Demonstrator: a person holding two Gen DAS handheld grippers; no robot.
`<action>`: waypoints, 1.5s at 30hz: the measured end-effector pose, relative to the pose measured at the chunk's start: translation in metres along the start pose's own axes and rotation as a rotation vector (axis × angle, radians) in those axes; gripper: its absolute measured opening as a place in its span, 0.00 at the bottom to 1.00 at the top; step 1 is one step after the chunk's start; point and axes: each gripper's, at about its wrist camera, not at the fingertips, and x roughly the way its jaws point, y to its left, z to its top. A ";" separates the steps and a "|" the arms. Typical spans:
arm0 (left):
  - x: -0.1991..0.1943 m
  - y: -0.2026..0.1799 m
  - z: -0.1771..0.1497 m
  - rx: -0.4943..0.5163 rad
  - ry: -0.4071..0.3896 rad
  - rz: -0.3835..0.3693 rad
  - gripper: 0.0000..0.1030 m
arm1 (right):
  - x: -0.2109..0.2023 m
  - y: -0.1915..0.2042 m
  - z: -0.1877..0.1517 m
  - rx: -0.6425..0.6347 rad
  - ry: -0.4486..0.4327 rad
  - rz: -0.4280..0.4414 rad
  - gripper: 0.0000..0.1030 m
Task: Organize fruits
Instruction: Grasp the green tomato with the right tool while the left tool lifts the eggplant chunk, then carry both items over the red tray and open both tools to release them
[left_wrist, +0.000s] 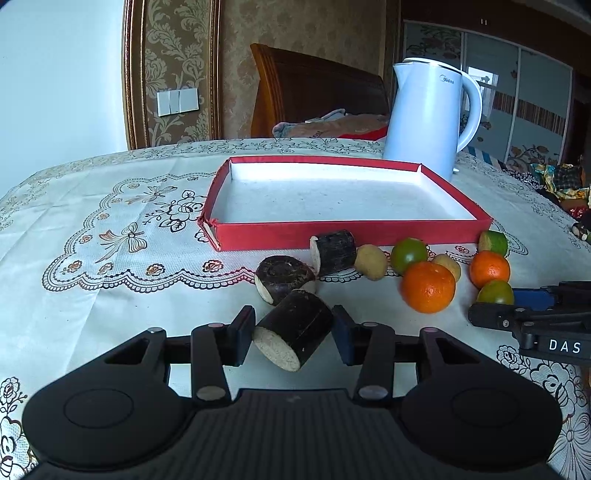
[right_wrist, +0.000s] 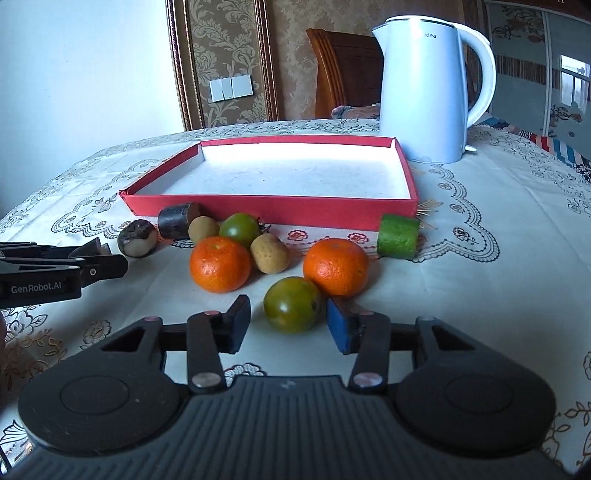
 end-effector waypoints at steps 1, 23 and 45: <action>0.000 0.000 0.000 0.001 0.000 0.000 0.43 | -0.001 0.000 0.000 0.007 -0.006 0.001 0.38; -0.010 -0.003 0.003 0.006 -0.046 -0.002 0.43 | -0.028 0.012 -0.007 -0.051 -0.167 -0.015 0.30; 0.030 -0.042 0.073 0.046 -0.087 0.013 0.43 | -0.015 -0.015 0.052 -0.042 -0.298 -0.112 0.30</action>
